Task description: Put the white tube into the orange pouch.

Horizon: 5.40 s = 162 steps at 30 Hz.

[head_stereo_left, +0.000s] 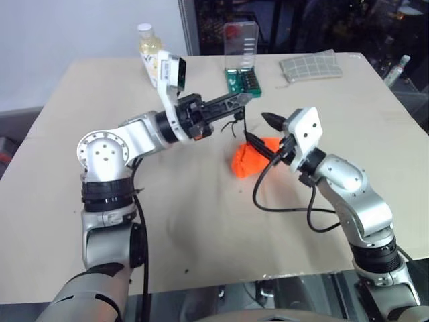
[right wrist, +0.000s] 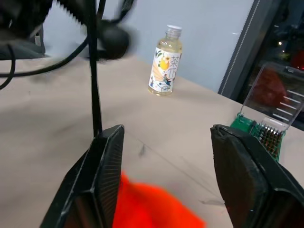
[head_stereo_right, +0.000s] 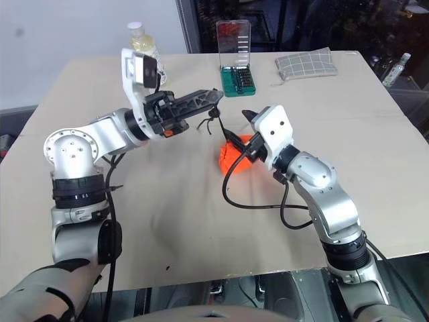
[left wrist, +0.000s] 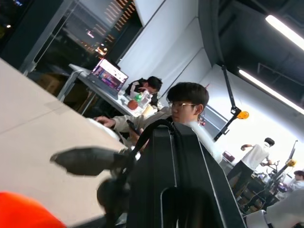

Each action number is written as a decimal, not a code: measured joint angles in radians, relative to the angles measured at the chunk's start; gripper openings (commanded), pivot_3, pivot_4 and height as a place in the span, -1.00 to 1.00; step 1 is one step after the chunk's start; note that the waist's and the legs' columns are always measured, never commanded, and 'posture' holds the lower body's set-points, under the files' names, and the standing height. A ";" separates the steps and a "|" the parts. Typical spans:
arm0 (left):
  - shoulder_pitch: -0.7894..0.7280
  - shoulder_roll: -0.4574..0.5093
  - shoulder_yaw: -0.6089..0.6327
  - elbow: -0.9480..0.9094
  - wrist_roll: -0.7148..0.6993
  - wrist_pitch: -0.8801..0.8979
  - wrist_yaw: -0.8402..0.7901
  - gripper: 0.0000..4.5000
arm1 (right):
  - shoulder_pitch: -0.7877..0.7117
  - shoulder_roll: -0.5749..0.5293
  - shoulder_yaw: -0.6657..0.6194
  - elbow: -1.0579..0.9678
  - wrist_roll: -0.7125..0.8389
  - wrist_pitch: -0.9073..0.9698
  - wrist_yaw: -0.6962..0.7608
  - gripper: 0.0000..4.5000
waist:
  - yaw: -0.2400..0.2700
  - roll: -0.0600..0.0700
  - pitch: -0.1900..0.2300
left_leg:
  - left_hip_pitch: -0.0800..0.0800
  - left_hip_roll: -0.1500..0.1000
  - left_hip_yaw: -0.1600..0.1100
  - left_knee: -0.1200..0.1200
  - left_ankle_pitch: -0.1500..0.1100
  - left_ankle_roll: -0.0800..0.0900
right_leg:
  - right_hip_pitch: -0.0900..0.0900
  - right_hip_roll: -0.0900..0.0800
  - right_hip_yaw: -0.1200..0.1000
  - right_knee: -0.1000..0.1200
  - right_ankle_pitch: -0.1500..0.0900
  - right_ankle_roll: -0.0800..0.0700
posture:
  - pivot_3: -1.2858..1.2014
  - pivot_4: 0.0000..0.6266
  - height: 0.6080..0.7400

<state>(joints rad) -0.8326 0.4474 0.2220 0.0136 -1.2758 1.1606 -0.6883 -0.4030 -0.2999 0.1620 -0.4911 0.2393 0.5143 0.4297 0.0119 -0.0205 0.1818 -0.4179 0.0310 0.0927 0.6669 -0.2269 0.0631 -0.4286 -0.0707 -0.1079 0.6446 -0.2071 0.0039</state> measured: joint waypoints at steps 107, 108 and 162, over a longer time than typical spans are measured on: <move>0.243 0.019 -0.464 0.021 0.879 -0.815 -0.615 -1.00 | 0.497 0.111 -0.031 -0.046 0.425 0.226 0.038 0.31 | 0.003 0.004 -0.007 | -0.011 -0.004 -0.008 0.008 -0.008 0.012 | -0.003 0.000 -0.004 -0.002 -0.001 0.003 | 0.03 -0.52 1.00; 0.242 0.018 -0.463 0.016 0.878 -0.812 -0.615 -1.00 | 0.502 0.110 -0.036 -0.054 0.437 0.227 0.037 0.31 | 0.003 0.003 -0.007 | -0.011 -0.004 -0.008 0.008 -0.008 0.012 | -0.003 0.000 -0.004 -0.002 -0.001 0.003 | 0.03 -0.52 1.00; 0.214 0.035 -0.424 -0.231 0.703 -0.625 -0.546 -1.00 | 0.580 -0.004 -0.172 -0.204 0.771 0.214 -0.086 0.31 | 0.003 0.003 -0.007 | -0.009 -0.005 -0.007 0.008 -0.008 0.013 | -0.001 0.001 -0.001 0.000 -0.001 0.003 | 0.03 -0.52 1.00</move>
<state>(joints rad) -0.6190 0.4819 -0.2016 -0.2170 -0.5725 0.5361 -1.2341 0.1773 -0.3041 -0.0096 -0.6954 1.0106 0.7285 0.3433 0.0153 -0.0172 0.1746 -0.4266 0.0264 0.0852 0.6752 -0.2352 0.0764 -0.4301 -0.0700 -0.1086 0.6441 -0.2082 0.0064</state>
